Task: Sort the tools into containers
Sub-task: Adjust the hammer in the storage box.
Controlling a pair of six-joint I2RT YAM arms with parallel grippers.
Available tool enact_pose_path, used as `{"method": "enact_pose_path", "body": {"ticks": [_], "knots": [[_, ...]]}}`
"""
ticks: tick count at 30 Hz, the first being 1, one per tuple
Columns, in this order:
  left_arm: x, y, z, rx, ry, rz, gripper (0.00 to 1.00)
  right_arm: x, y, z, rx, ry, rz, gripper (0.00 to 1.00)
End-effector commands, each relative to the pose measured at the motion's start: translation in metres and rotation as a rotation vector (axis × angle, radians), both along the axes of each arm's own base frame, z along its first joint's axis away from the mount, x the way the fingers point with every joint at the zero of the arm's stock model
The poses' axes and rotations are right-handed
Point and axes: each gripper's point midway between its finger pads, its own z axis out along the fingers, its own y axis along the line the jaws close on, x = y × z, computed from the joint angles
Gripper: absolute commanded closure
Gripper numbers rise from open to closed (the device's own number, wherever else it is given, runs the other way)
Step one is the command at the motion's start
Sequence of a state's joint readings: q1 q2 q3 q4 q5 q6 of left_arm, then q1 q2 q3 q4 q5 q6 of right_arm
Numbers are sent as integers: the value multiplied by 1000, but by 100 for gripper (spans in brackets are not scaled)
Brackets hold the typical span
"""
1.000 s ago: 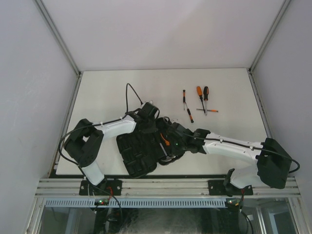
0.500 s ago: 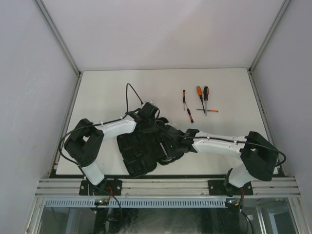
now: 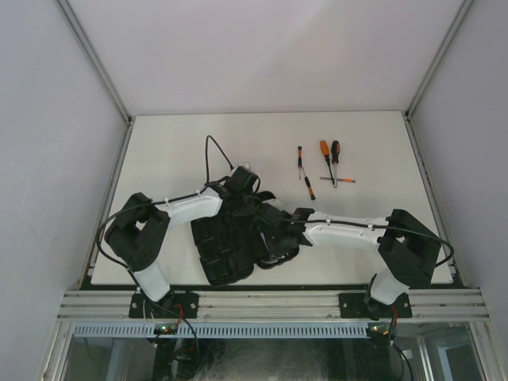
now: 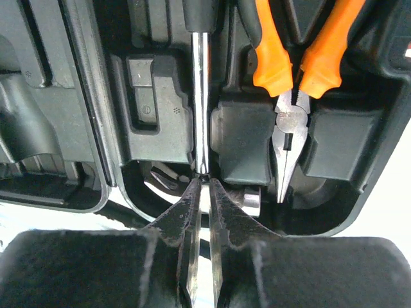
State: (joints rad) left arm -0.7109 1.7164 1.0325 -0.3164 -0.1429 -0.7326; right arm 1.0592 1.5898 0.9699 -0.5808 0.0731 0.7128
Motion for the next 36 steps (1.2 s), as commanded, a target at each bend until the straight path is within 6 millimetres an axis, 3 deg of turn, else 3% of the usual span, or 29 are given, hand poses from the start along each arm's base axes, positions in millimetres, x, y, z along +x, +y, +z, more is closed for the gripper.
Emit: {"method": "enact_pose_path", "body": {"ticks": [1, 9, 12, 16, 22, 26, 31, 36], "knots": [[1, -4, -8, -8, 19, -2, 83, -23, -13, -26, -104, 87, 37, 94], [1, -5, -10, -6, 24, -2, 83, -35, -25, -46, -190, 149, 63, 95], [1, -4, -9, -6, 22, -1, 83, -31, -23, -41, -175, 121, 62, 95], [5, -8, 3, -28, -6, -9, 83, -14, -12, -15, -89, 19, 49, 94], [19, -28, 49, -126, -121, -81, 79, 19, 7, 52, 108, -208, 40, 85], [26, -37, 86, -179, -224, -145, 73, 38, 0, 92, 202, -309, 5, 78], [26, -30, 133, -218, -348, -150, 63, 55, -24, 100, 189, -318, -28, 74], [13, 4, 157, -193, -425, -88, 61, 73, -46, 88, 148, -305, -64, 73]]}}
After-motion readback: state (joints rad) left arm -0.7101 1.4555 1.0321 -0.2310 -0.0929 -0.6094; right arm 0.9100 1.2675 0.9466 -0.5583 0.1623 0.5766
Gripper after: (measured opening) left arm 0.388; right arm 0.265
